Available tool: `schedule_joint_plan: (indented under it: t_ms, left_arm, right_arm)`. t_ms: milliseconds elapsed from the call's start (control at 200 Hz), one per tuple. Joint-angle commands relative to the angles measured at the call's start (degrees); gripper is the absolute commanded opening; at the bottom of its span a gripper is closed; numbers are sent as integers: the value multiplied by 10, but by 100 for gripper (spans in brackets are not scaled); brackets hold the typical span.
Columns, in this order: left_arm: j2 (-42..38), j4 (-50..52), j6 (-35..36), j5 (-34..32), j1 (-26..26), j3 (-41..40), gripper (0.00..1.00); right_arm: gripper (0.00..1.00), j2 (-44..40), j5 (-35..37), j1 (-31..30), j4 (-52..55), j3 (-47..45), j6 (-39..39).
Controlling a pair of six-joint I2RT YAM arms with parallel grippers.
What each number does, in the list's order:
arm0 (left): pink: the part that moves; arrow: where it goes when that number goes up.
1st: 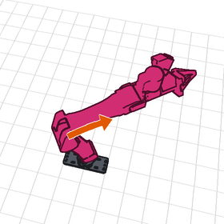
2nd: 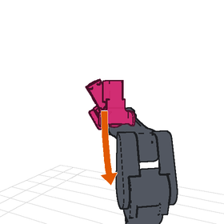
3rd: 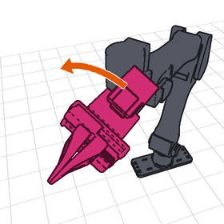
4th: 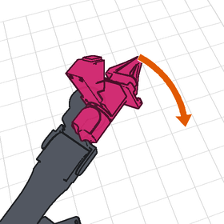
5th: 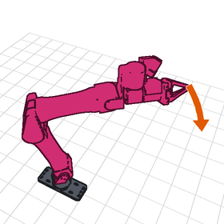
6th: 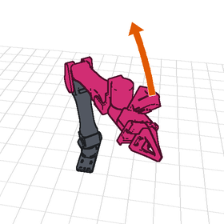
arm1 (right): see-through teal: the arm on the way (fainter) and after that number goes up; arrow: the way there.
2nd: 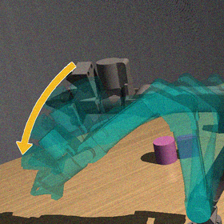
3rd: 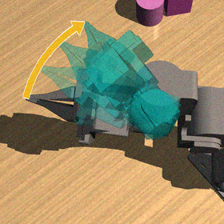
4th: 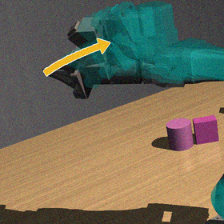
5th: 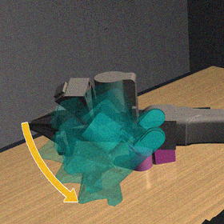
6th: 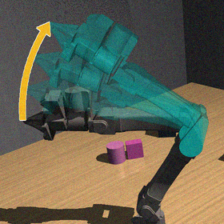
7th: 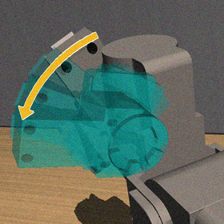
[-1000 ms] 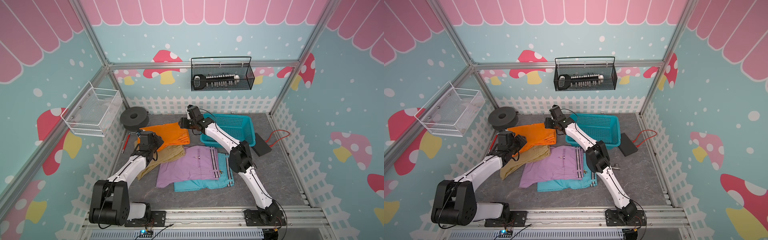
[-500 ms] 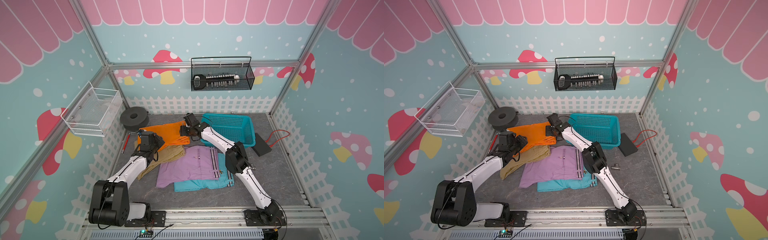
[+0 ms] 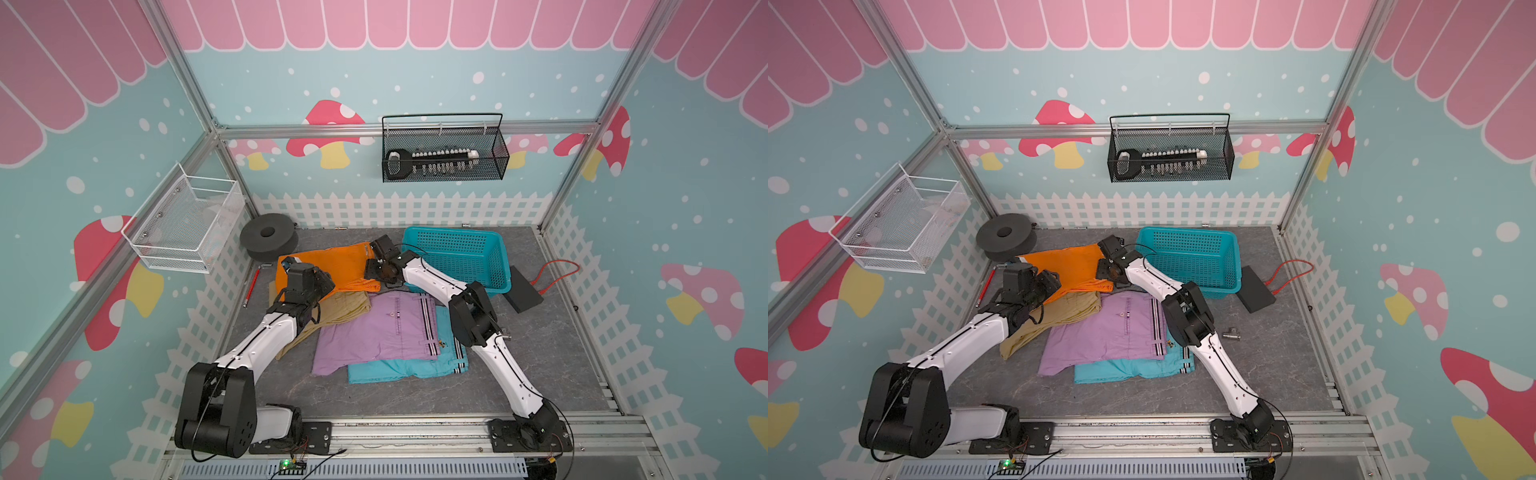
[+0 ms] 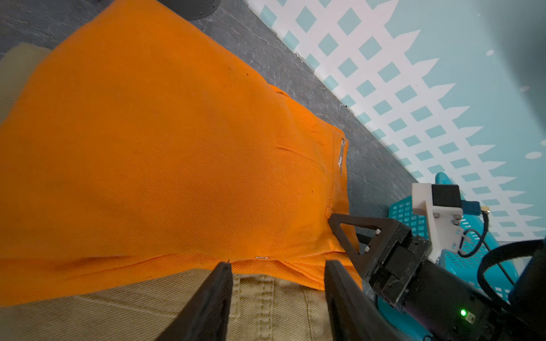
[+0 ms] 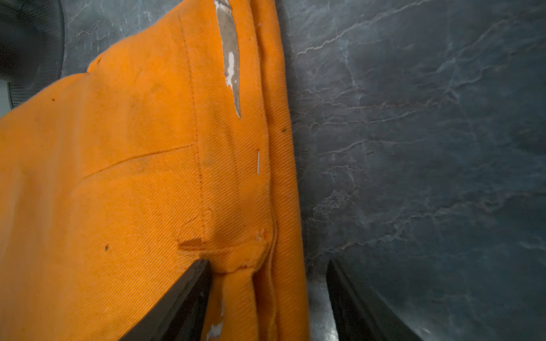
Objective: Put the folded long pants in the basket
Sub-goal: Pick up the long pant at the center of the board.
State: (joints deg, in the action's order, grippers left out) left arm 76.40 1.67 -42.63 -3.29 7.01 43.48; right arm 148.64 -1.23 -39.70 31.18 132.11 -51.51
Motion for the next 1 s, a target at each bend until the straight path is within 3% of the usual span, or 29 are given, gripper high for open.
schedule_joint_plan:
  t_ms: [0,185,410,590,775,886,996]
  left_arm:
    - [-7,-6,15,-14,6,-7,54]
    - [-2,-6,14,-7,6,-5,54]
    - [-10,-5,9,-19,6,-13,53]
    - [-13,-4,6,-24,6,-13,53]
    - [-30,-6,-4,-45,6,-28,53]
    - [-21,-7,0,-45,6,-25,56]
    - [-8,-7,6,-8,4,-17,56]
  right_arm:
    - [69,-9,-40,4,-4,-28,-32]
    - [65,4,-128,4,-49,-37,-67]
    - [56,7,-155,2,-77,-30,-76]
    - [45,-4,-141,-1,-84,-29,-61]
    - [21,-23,-125,-5,-89,-27,-39]
    - [16,-37,-101,-13,-89,-12,-3]
    - [6,-48,-72,-20,-74,13,35]
